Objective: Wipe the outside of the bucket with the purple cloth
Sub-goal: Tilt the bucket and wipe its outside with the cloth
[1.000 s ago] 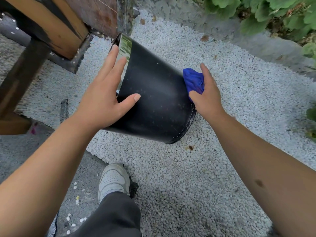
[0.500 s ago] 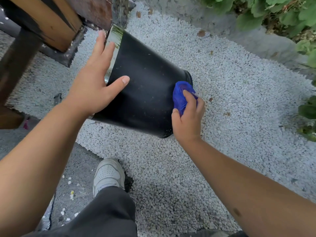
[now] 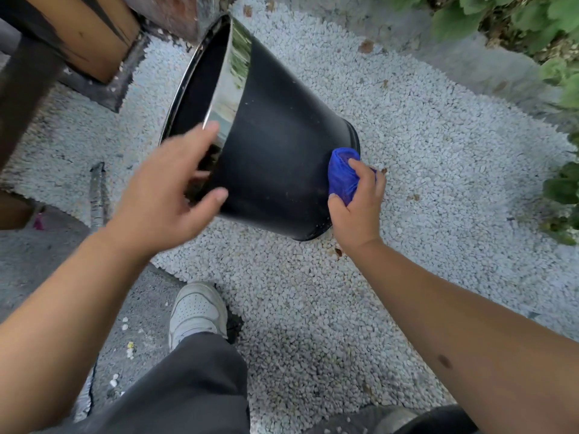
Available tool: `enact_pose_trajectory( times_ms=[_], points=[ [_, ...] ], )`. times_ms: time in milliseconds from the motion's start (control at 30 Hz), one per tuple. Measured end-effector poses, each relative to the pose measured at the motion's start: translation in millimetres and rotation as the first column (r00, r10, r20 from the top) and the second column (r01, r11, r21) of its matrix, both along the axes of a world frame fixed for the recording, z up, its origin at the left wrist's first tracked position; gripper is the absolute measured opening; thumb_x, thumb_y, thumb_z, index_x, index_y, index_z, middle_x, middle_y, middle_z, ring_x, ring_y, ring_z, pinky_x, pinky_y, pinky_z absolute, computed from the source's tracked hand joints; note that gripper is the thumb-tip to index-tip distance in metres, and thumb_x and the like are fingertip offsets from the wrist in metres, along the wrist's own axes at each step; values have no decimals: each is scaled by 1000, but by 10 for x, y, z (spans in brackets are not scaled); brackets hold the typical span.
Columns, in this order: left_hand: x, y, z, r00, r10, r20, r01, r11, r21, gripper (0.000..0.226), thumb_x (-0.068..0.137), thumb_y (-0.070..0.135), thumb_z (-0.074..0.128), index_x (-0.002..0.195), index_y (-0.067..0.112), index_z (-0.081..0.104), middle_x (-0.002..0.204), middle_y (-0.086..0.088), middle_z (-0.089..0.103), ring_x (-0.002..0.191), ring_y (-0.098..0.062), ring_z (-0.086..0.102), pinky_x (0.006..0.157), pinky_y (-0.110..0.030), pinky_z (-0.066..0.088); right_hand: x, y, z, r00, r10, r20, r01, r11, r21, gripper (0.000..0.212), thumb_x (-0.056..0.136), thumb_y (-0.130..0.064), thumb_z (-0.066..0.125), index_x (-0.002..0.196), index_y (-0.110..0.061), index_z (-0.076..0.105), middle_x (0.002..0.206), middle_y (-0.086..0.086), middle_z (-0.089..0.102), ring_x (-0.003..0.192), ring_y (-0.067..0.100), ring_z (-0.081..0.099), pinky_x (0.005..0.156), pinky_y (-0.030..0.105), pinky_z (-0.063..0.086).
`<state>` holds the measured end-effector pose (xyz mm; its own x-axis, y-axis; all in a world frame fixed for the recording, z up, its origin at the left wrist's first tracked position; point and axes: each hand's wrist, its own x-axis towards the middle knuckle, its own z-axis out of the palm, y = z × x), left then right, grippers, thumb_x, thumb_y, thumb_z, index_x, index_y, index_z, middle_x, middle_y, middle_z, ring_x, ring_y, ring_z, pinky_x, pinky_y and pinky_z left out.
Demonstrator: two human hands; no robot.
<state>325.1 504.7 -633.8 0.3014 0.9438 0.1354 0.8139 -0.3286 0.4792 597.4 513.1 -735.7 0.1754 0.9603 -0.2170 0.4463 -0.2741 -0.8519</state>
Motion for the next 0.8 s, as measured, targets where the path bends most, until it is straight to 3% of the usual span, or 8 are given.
enact_pose_trajectory(
  times_ms=[67, 167, 267, 433, 500, 633, 767, 800],
  points=[
    [7, -196, -142, 993, 30, -116, -30, 1000, 3, 69, 88, 31, 56, 148, 5, 33, 136, -17, 47, 117, -29, 48, 89, -35, 46, 7, 48, 8, 999, -28, -26, 27, 999, -17, 60, 76, -9, 54, 133, -27, 45, 135, -2, 28, 123, 18, 40, 103, 25, 37],
    [25, -207, -144, 990, 59, -129, -55, 998, 33, 65, 87, 29, 58, 146, 11, 36, 133, -10, 46, 108, -24, 49, 67, -40, 51, -4, 173, 71, 992, -87, -86, 87, 996, -10, 58, 72, -8, 52, 128, -25, 49, 132, 2, 36, 114, 10, 46, 92, 5, 36],
    [63, -27, 2, 997, 58, -50, -59, 998, -18, 66, 84, 21, 67, 145, 15, 41, 134, -6, 48, 113, -21, 49, 85, -30, 46, 21, 364, 177, 991, -99, -88, 100, 995, -1, 54, 72, -8, 55, 124, -23, 54, 128, 0, 43, 104, -2, 48, 83, -3, 34],
    [232, 291, 423, 992, 128, 2, -128, 992, -12, 63, 81, 18, 74, 140, 19, 51, 129, 4, 59, 117, -13, 50, 97, 5, 20, 165, 743, 405, 994, -49, -99, 42, 997, -64, 50, 65, -19, 53, 112, -35, 56, 108, -14, 60, 94, 1, 58, 81, 19, 46],
    [285, 394, 565, 990, 141, 15, -141, 990, 10, 61, 82, 26, 72, 139, 25, 52, 123, 14, 56, 117, -10, 53, 98, 2, 23, 203, 871, 473, 994, 13, -106, -23, 995, -94, 49, 63, -20, 53, 109, -36, 57, 102, -17, 60, 88, -1, 57, 76, 20, 45],
    [254, 513, 600, 976, 202, -85, -209, 975, -82, 79, 81, 42, 73, 149, 28, 35, 140, -3, 56, 128, -26, 53, 107, -37, 39, 207, 956, 479, 987, 102, -120, -122, 977, -173, 53, 63, -23, 54, 114, -35, 56, 106, -10, 59, 91, 8, 59, 74, 25, 46],
    [44, 383, 588, 978, 124, -165, -133, 990, -43, 89, 73, 43, 78, 148, 18, 36, 154, -9, 37, 137, -26, 40, 112, -21, 28, 136, 954, 492, 984, 126, -127, -146, 976, -161, 50, 66, -24, 55, 113, -39, 54, 102, -16, 58, 86, 3, 58, 68, 20, 44],
    [28, 316, 560, 970, 76, -231, -87, 995, -39, 93, 68, 41, 83, 146, 17, 38, 159, -12, 27, 138, -32, 36, 115, -29, 31, 128, 947, 494, 982, 137, -126, -156, 976, -155, 50, 67, -24, 56, 114, -39, 53, 102, -15, 58, 86, 3, 59, 68, 20, 44]
  ],
)
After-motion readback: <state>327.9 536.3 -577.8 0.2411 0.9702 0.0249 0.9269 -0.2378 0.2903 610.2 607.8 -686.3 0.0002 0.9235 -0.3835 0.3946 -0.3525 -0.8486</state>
